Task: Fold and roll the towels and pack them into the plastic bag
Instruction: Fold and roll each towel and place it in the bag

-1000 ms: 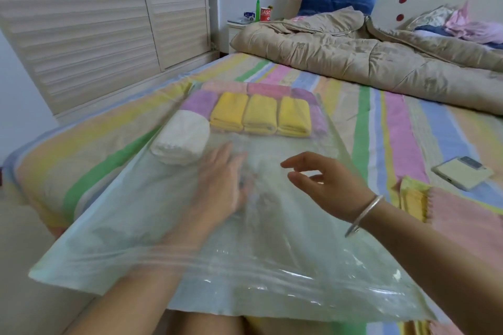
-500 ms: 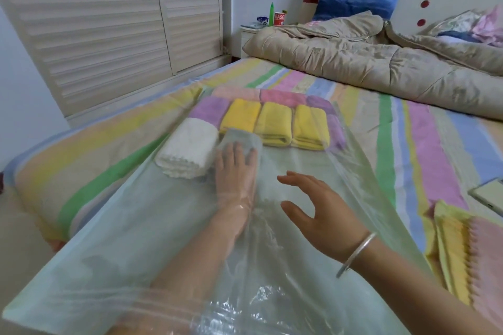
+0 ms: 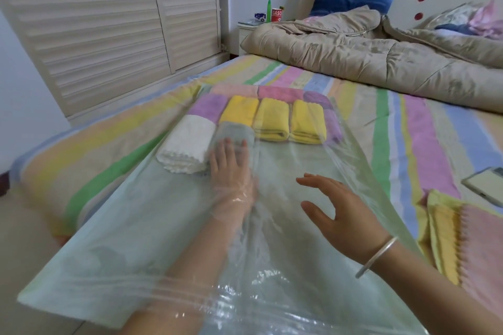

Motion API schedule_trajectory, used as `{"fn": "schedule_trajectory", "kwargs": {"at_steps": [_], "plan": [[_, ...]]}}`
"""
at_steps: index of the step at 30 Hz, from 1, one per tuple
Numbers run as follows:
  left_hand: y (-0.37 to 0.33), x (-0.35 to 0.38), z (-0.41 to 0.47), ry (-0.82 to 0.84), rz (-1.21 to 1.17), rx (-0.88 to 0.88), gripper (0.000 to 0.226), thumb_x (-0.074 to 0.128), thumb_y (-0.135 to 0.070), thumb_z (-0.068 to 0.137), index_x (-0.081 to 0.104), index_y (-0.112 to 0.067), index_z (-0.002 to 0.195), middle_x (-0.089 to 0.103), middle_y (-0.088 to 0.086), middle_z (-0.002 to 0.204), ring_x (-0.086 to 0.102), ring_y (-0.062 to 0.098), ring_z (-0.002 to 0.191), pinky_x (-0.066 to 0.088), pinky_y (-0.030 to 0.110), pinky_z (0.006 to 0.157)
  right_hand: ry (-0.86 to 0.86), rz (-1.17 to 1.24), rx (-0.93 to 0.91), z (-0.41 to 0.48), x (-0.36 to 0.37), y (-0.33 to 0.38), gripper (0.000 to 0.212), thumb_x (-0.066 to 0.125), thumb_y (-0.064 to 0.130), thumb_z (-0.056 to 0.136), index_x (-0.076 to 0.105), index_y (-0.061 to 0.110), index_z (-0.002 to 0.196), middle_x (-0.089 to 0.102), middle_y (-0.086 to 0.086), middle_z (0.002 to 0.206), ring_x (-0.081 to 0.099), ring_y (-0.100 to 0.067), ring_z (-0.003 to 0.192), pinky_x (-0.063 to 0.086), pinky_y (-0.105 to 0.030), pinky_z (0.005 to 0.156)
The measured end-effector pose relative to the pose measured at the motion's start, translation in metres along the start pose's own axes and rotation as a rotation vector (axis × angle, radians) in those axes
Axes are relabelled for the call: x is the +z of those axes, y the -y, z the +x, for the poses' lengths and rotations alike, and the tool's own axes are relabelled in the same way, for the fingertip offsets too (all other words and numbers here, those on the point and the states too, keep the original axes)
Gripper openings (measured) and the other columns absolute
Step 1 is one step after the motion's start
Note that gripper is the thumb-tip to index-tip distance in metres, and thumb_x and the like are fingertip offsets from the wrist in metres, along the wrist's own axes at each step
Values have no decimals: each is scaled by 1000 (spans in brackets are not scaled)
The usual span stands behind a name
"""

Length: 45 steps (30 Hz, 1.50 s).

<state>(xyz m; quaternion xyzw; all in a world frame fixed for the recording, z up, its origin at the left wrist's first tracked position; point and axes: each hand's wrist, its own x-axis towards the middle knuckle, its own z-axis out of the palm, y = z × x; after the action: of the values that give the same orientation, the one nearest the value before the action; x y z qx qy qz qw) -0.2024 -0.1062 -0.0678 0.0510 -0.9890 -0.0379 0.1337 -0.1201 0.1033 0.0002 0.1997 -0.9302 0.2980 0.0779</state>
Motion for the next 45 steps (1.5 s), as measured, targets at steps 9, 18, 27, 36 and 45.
{"fn": "schedule_trajectory", "kwargs": {"at_steps": [9, 18, 27, 36, 45], "plan": [[-37, -57, -240, 88, -136, 346, 63, 41, -55, 86, 53, -14, 132, 50, 21, 137, 40, 41, 126, 22, 46, 112, -59, -21, 100, -90, -57, -6, 28, 64, 22, 89, 63, 27, 117, 62, 11, 120, 56, -12, 116, 39, -25, 98], [-190, -147, -267, 176, -572, 769, 24, 46, -23, 89, 66, -25, 102, 66, -6, 103, 60, 18, 98, 45, 31, 79, -181, -217, 267, -260, -115, -82, 18, 63, 20, 81, 71, 23, 96, 67, 3, 104, 63, -22, 97, 46, -30, 83], [-337, -106, -309, 201, -741, 1027, 22, 55, -27, 88, 65, -25, 108, 64, -6, 108, 53, 16, 106, 40, 26, 85, -385, -479, 587, -431, -202, -154, 11, 70, 33, 79, 69, 24, 84, 64, 5, 87, 58, -25, 82, 50, -37, 70], [-423, -87, -348, 195, -660, 1054, 20, 63, -45, 79, 66, -28, 89, 65, -9, 94, 58, 15, 96, 43, 30, 78, -347, -782, 516, -516, -257, -186, 15, 79, 16, 71, 71, 21, 82, 68, 4, 80, 67, -23, 71, 52, -27, 51], [-421, -84, -349, 218, -756, 939, 13, 69, -37, 84, 68, -27, 75, 67, -15, 78, 61, 4, 76, 53, 30, 67, -256, -1092, 888, -529, -286, -199, 11, 69, 14, 77, 69, 23, 83, 60, -1, 71, 59, -27, 61, 40, -26, 50]]}}
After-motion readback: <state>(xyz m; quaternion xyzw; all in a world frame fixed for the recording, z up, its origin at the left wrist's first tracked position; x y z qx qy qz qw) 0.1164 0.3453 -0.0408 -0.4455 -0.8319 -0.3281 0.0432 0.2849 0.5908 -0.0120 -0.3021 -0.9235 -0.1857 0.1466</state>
